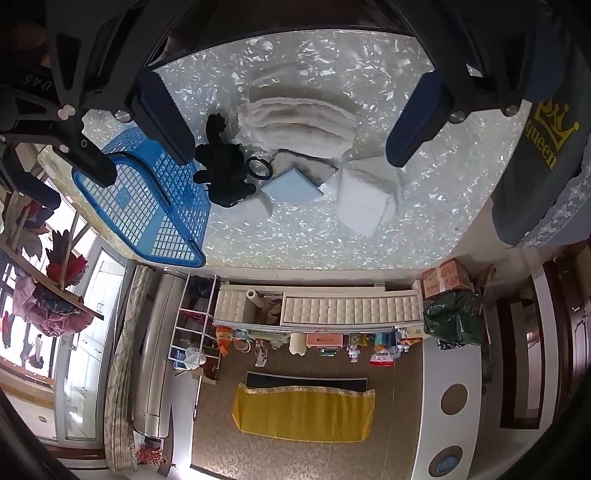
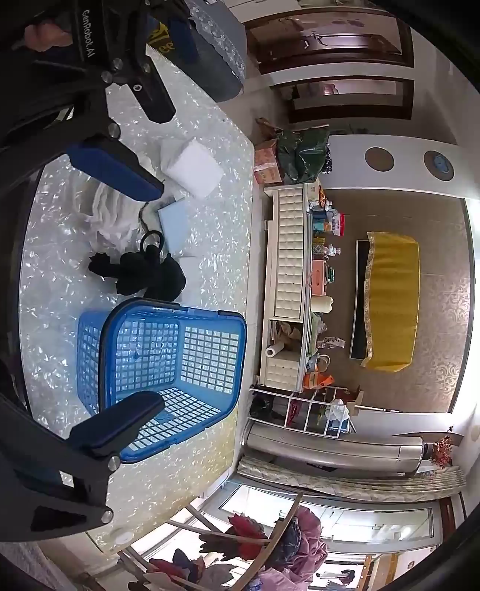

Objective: Organize soft objects

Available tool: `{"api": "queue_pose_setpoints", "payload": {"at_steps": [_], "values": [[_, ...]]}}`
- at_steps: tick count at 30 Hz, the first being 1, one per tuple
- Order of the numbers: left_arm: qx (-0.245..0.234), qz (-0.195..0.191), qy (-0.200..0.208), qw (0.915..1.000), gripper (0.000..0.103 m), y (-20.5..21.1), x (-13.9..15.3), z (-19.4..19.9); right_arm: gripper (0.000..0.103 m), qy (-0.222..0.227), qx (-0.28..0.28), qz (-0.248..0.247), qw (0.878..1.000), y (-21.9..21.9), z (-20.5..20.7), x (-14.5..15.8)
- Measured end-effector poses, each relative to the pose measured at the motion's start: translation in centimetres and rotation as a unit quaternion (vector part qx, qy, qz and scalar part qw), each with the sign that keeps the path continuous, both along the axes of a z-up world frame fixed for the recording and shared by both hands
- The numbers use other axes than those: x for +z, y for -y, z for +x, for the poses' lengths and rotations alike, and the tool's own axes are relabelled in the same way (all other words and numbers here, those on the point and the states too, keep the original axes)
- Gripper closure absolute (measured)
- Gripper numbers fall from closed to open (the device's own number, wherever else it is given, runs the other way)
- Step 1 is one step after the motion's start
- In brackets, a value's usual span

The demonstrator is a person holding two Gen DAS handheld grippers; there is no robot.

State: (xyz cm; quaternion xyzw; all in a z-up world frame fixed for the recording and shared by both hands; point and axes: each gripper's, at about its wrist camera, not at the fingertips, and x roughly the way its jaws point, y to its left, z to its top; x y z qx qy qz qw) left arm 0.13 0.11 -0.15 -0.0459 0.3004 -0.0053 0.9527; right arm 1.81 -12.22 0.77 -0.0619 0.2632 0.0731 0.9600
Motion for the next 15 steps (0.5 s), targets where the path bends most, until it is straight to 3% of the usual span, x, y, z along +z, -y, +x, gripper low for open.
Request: {"api": "queue_pose_setpoints", "payload": {"at_steps": [15], "values": [[-0.004,-0.004,-0.008,0.9999,0.000,0.12,-0.27,0.12,0.000,-0.007,-0.004,-0.005,1.000,0.05,0.01,-0.22]]}}
